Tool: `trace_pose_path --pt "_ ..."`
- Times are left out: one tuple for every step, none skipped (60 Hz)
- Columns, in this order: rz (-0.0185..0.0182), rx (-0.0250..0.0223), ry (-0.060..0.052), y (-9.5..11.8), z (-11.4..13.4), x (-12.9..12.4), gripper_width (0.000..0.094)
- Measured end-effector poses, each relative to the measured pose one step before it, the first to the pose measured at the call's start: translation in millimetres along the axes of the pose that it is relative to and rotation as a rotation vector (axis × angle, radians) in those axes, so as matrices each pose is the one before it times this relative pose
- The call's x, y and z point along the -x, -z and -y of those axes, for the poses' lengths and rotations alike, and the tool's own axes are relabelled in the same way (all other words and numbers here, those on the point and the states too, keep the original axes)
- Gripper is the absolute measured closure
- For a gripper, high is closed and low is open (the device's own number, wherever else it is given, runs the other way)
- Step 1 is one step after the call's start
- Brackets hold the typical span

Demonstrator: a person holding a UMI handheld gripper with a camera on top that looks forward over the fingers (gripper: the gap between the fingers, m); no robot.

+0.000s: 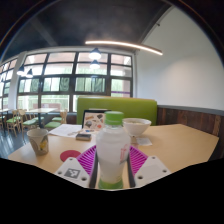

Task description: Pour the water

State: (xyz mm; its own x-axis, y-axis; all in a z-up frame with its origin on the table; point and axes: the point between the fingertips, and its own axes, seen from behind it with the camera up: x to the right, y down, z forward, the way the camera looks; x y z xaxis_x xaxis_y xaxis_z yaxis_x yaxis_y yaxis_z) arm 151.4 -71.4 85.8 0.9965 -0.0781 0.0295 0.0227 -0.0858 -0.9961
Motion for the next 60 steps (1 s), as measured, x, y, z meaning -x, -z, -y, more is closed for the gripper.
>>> trace_pose_path --pt "0.00182 0.00518 -0.0092 -0.86 -1.07 1.91 0.0497" --pt "-0.00914 -0.01763 -0.0089 -3.11 1.73 -1.83 0.0499" --pt "-0.01085 -0.01311 -0.0038 2.01 3.77 -1.78 0.0506" --pt "-0.00796 0.00026 -0.0004 -0.99 -1.17 -0.92 0.0523" --pt "-0.00557 -0.00338 0.0067 -0.46 -0.34 -0.31 0.0542" --pt "0.00078 -0.00837 0.0086 -0.83 0.97 0.28 0.0559" --pt "0.00664 -0.00756 0.0106 -0.38 0.85 1.57 0.0575" --pt "0.00417 -0.00662 0.0080 -0.24 0.71 0.93 0.0576" --pt "0.00185 -0.00822 0.0060 -0.50 1.28 0.45 0.0614" --pt "0.00309 -0.00015 0.0043 0.11 -0.65 0.66 0.0634" --pt "0.00003 -0.00396 -0.0014 0.19 1.00 -0.13 0.0633" --pt "0.00088 -0.00115 -0.0004 -0.47 0.29 1.78 0.0635" --pt "0.00209 0.00079 0.0047 0.35 0.05 -0.19 0.0631" --pt "0.00278 -0.00632 0.0100 -2.54 -2.23 2.76 0.0653" --pt "0.00556 0.00025 0.0084 -0.29 0.24 1.15 0.0653" --pt "0.00248 -0.00006 0.0088 -0.40 0.51 0.70 0.0655" --pt "-0.00102 0.00374 0.0080 -0.05 0.21 0.02 0.0655" --pt "-0.00256 0.00456 0.0101 -0.10 0.38 -0.38 0.0655" --pt "-0.00044 0.00564 0.0147 0.23 0.11 0.47 0.0655" --pt "0.00134 0.00607 0.0204 0.00 0.03 1.15 0.0655" --pt "0.00431 0.00531 0.0212 5.69 2.42 -1.57 0.0654" --pt "-0.00267 0.00020 0.0252 -0.27 2.06 5.49 0.0655" --pt "-0.00088 -0.00216 0.0259 -0.60 1.91 2.15 0.0654" --pt "-0.00225 -0.00254 0.0276 -0.04 3.91 0.93 0.0654" --pt "-0.00307 -0.00375 0.0291 -0.03 4.64 0.95 0.0654" --pt "-0.00296 -0.00518 0.0311 -0.31 6.02 1.18 0.0654" --pt "-0.00259 -0.00516 0.0338 -0.40 6.56 1.78 0.0654" --pt "0.00263 -0.00576 0.0360 -2.74 6.49 -2.80 0.0655" --pt "0.00073 -0.00622 0.0421 1.58 10.99 -2.11 0.0656" --pt "-0.00632 -0.01492 0.0441 -3.87 5.26 9.67 0.0655" --pt "-0.00006 -0.01282 0.0506 -0.67 9.92 2.01 0.0656" --pt "-0.00088 -0.01307 0.0535 -1.46 10.17 2.03 0.0655" --pt "-0.00222 -0.01268 0.0569 -2.43 10.63 2.04 0.0654" --pt "-0.00292 -0.01256 0.0589 -2.53 10.69 1.97 0.0654" --pt "-0.00445 -0.01139 0.0608 -3.77 10.40 2.83 0.0655" --pt "-0.00359 -0.00956 0.0632 -3.64 10.40 2.82 0.0654" --pt "0.00907 -0.00789 0.0661 1.95 12.70 -15.89 0.0655" --pt "-0.01332 -0.01175 0.0604 -4.58 10.25 12.79 0.0654" --pt "-0.00583 -0.01187 0.0594 -3.75 10.50 3.78 0.0655" --pt "-0.00346 -0.01048 0.0589 -4.66 9.78 2.69 0.0654" --pt "0.00471 -0.00822 0.0635 -0.92 9.90 -5.83 0.0654" --pt "0.00258 -0.00846 0.0652 -4.01 8.73 3.61 0.0654" --pt "-0.00130 -0.00919 0.0652 -6.25 9.25 11.29 0.0655" --pt "0.00804 -0.01010 0.0689 -1.93 7.53 -4.51 0.0655" --pt "0.00410 -0.00940 0.0690 -4.26 8.32 3.53 0.0655" --pt "0.00414 -0.00808 0.0689 -4.07 7.33 3.13 0.0655" --pt "0.00867 -0.00906 0.0624 -3.03 1.55 -3.26 0.0656" --pt "-0.00624 0.00061 0.0596 -15.99 7.08 10.82 0.0656" --pt "0.00247 0.00213 0.0617 -4.17 4.78 3.75 0.0656" --pt "0.00362 0.00385 0.0612 -5.37 3.97 3.89 0.0654" --pt "0.00332 0.00237 0.0589 -4.07 4.13 3.54 0.0654" --pt "0.00474 0.00386 0.0579 6.33 3.79 -1.16 0.0652" --pt "0.00152 0.00514 0.0551 -3.90 2.82 2.81 0.0652" --pt "0.00011 0.00604 0.0538 -3.87 2.65 2.59 0.0653" --pt "0.00009 0.00291 0.0513 -3.45 2.79 1.84 0.0654" --pt "0.00552 -0.00562 0.0471 2.19 -9.14 -3.76 0.0654" --pt "0.00641 -0.00480 0.0330 -19.15 6.51 4.58 0.0654" --pt "0.00282 0.00128 0.0389 -2.86 3.31 3.23 0.0654" --pt "0.00391 -0.00120 0.0344 -1.63 4.00 2.87 0.0655" --pt "0.00279 -0.00040 0.0317 -1.11 3.52 2.42 0.0654"
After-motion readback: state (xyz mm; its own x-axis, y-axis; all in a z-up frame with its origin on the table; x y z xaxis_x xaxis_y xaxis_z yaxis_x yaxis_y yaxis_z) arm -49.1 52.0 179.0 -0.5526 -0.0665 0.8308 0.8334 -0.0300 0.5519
